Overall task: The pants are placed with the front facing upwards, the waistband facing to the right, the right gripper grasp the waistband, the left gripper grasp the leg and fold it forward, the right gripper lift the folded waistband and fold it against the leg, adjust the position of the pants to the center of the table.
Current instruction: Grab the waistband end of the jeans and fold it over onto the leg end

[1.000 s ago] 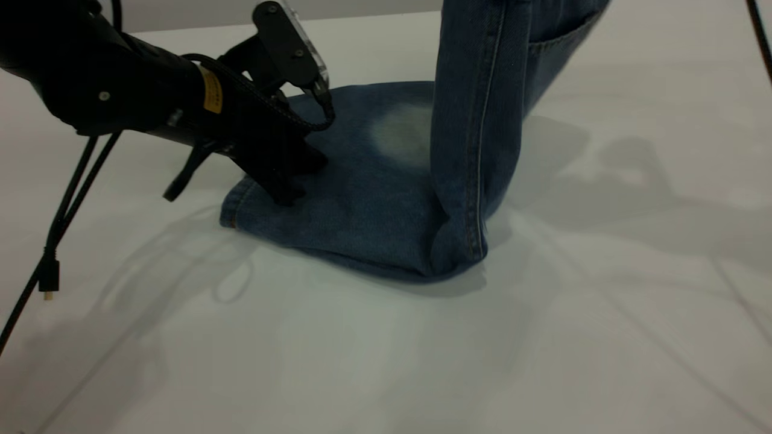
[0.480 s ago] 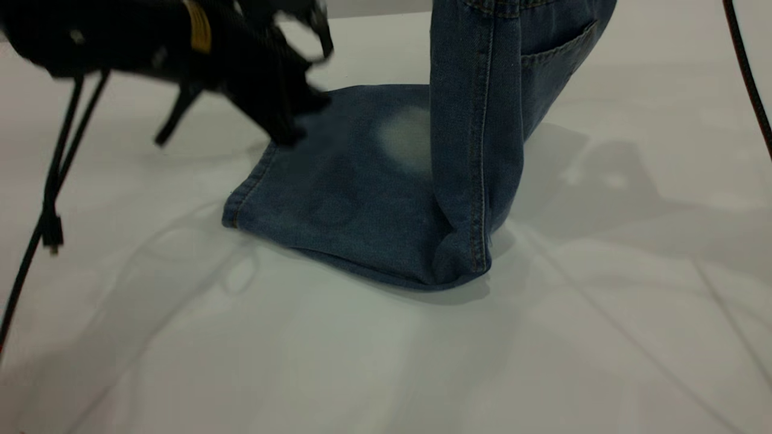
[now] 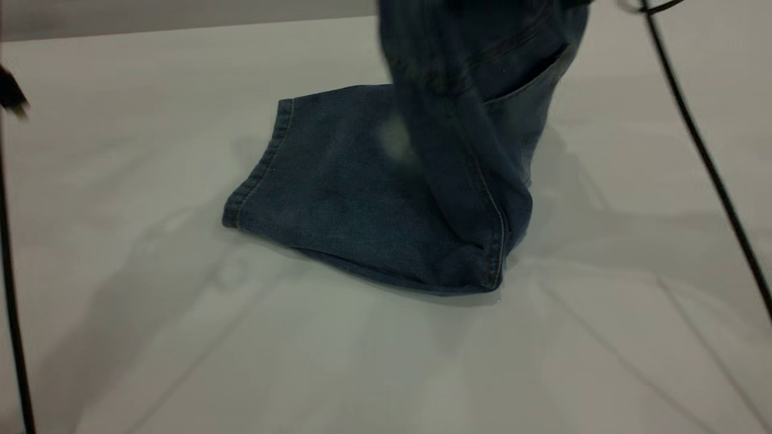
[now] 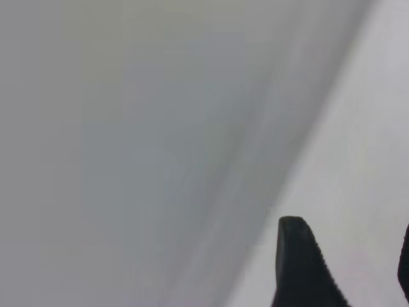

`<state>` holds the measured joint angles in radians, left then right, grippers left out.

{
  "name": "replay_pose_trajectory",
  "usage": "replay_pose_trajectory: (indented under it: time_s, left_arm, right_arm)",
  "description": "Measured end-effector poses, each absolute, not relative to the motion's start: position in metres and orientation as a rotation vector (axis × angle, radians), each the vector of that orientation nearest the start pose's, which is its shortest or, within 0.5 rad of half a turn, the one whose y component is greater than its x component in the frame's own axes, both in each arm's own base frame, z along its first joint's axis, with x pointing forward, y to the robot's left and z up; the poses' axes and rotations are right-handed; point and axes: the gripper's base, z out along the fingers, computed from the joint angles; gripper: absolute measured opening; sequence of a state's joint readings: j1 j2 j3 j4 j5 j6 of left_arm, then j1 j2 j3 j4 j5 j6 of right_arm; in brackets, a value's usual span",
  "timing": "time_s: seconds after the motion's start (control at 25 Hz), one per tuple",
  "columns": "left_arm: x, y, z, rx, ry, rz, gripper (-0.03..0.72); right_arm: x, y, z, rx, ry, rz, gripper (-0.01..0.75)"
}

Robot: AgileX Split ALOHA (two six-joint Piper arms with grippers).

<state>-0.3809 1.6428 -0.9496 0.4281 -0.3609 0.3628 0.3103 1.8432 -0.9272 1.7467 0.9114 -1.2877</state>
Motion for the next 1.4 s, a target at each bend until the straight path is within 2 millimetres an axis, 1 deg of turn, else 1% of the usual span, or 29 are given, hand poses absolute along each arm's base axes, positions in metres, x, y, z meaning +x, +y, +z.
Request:
replay_pose_trajectory:
  time_s: [0.08,0.24,0.32,0.48,0.6,0.68,0.76,0.84,1.0,1.04,1.16,1.2,1.28,1.4]
  left_arm:
    - [0.324,-0.144,0.279,1.036,1.430,0.140,0.342]
    - [0.306,-0.137,0.317,0.981,1.331,0.161,0.342]
    - [0.298,-0.134,0.331,0.961,1.294,0.169,0.342]
    - [0.285,-0.129,0.353,0.933,1.226,0.187,0.342]
    - [0.282,-0.128,0.357,0.923,1.205,0.186,0.342]
    - [0.282,-0.128,0.357,0.926,1.212,0.188,0.342]
    - [0.282,-0.128,0.357,0.924,1.208,0.187,0.342]
    - [0.282,-0.128,0.358,0.922,1.201,0.185,0.341]
    - [0.281,-0.129,0.360,0.911,1.169,0.177,0.341]
    - [0.281,-0.129,0.361,0.909,1.163,0.175,0.341]
    - [0.281,-0.130,0.361,0.906,1.157,0.173,0.341]
    - [0.281,-0.130,0.362,0.905,1.155,0.172,0.341]
    - [0.281,-0.130,0.362,0.911,1.150,0.181,0.341]
    - [0.280,-0.130,0.363,0.911,1.139,0.184,0.341]
  right_arm:
    - [0.311,0.188,0.172,-0.299,2.297,1.433,0.049]
    - [0.319,0.219,0.163,-0.397,2.296,1.432,0.049]
    - [0.322,0.233,0.157,-0.429,2.301,1.433,0.049]
    - [0.328,0.256,0.135,-0.454,2.349,1.376,0.049]
    - [0.332,0.269,0.120,-0.467,2.377,1.340,0.055]
    - [0.334,0.271,0.110,-0.464,2.394,1.344,0.070]
    - [0.333,0.271,0.104,-0.463,2.406,1.356,0.107]
    - [0.333,0.272,0.104,-0.470,2.405,1.364,0.167]
    - [0.331,0.273,0.106,-0.483,2.394,1.400,0.346]
    - [0.329,0.273,0.110,-0.499,2.379,1.428,0.400]
    - [0.327,0.275,0.124,-0.531,2.332,1.480,0.501]
    - [0.327,0.275,0.127,-0.529,2.326,1.481,0.515]
    - [0.329,0.274,0.131,-0.467,2.350,1.466,0.528]
    - [0.333,0.272,0.127,-0.346,2.414,1.422,0.528]
